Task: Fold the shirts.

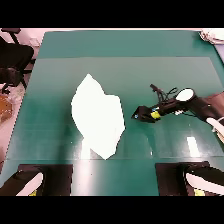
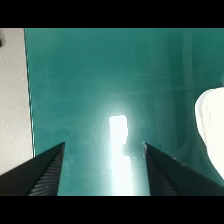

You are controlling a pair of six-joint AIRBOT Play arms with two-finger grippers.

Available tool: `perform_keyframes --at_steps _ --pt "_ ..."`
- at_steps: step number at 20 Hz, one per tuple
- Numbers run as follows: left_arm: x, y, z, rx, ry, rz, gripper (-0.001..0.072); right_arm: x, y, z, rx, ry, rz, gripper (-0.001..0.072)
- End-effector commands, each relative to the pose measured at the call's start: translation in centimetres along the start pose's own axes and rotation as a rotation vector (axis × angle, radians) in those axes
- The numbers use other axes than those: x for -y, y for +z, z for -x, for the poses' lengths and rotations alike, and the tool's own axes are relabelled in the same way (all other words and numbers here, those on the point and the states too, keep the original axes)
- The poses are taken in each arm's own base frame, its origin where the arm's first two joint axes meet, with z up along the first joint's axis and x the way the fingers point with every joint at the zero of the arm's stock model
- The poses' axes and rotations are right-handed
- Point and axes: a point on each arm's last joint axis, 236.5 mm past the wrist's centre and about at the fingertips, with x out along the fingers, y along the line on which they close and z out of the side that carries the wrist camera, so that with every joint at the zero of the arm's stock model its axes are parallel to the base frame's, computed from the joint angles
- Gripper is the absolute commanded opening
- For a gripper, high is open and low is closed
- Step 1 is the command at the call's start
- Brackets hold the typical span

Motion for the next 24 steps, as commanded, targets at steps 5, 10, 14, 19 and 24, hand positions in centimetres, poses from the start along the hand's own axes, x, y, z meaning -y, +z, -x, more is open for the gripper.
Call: perform_keyframes --at_steps 5,10,14,19,24 --pt "-0.3 -1.4 0.0 -0.041 -0.007 0.041 0.0569 -0.9 -0.2 -6.1 0.003 0.01 0.012 0.0642" --pt "0.4 -1.2 0.0 -0.031 -0.034 0.049 0.0569 -1.9 0.1 -8.4 0.02 0.037 -0.025 0.0623" --pt "0.4 -1.2 0.0 -0.03 -0.036 0.05 0.0569 -3.4 0.5 -9.9 -0.001 0.05 -0.001 0.0523" --pt "1.6 -1.5 0.0 -0.045 -0.084 0.062 0.0568 -8.6 2.8 -9.2 0.031 0.114 0.104 0.0016" --pt "3.2 -4.7 -2.5 -0.145 -0.137 0.074 0.0569 -18.3 5.5 -2.2 0.159 0.256 0.291 0.0015"
